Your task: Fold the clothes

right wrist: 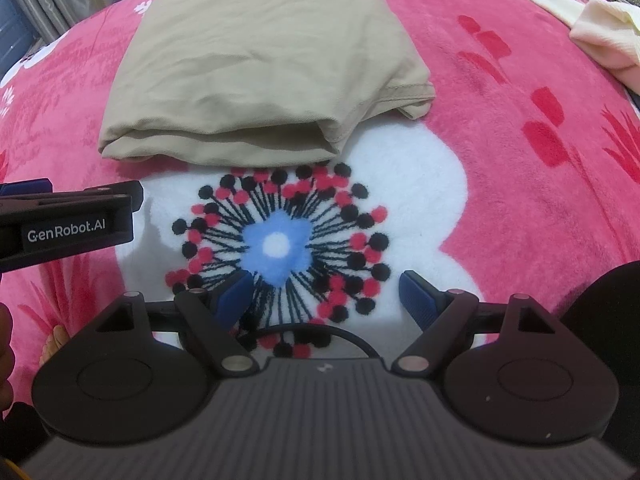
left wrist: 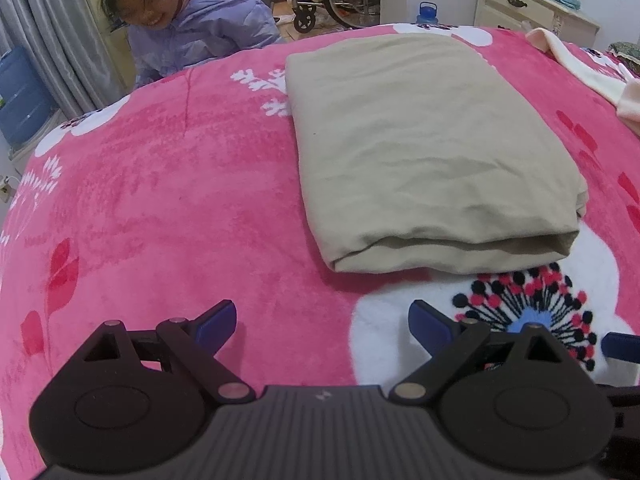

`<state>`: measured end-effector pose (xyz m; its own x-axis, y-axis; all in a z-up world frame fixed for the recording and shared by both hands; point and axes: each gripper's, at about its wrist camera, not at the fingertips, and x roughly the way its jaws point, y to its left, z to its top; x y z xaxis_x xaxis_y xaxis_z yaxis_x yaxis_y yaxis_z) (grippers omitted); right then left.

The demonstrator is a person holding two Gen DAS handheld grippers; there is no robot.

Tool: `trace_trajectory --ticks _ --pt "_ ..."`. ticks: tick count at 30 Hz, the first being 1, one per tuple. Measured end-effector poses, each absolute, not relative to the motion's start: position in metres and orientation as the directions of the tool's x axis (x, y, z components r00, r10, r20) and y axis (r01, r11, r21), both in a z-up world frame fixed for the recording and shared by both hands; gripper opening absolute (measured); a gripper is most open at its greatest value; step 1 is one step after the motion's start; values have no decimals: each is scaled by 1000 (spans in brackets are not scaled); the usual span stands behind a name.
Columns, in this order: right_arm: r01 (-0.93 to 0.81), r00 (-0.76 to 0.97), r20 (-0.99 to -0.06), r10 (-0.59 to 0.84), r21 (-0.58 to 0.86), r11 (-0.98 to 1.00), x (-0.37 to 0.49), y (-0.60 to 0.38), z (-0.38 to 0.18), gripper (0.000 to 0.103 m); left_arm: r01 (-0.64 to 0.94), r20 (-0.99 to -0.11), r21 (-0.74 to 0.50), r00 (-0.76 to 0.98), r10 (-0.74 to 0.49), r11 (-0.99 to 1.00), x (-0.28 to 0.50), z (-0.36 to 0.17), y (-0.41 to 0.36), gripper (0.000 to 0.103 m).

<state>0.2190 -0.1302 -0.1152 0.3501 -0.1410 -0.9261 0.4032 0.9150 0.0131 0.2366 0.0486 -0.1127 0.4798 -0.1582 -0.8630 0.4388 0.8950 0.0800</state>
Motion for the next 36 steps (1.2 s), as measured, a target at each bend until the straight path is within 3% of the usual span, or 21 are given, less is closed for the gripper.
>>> trace_trajectory --ticks 36 --pt "414 339 -929 -152 3 910 226 -121 -119 81 442 -876 69 456 -157 894 237 -114 47 94"
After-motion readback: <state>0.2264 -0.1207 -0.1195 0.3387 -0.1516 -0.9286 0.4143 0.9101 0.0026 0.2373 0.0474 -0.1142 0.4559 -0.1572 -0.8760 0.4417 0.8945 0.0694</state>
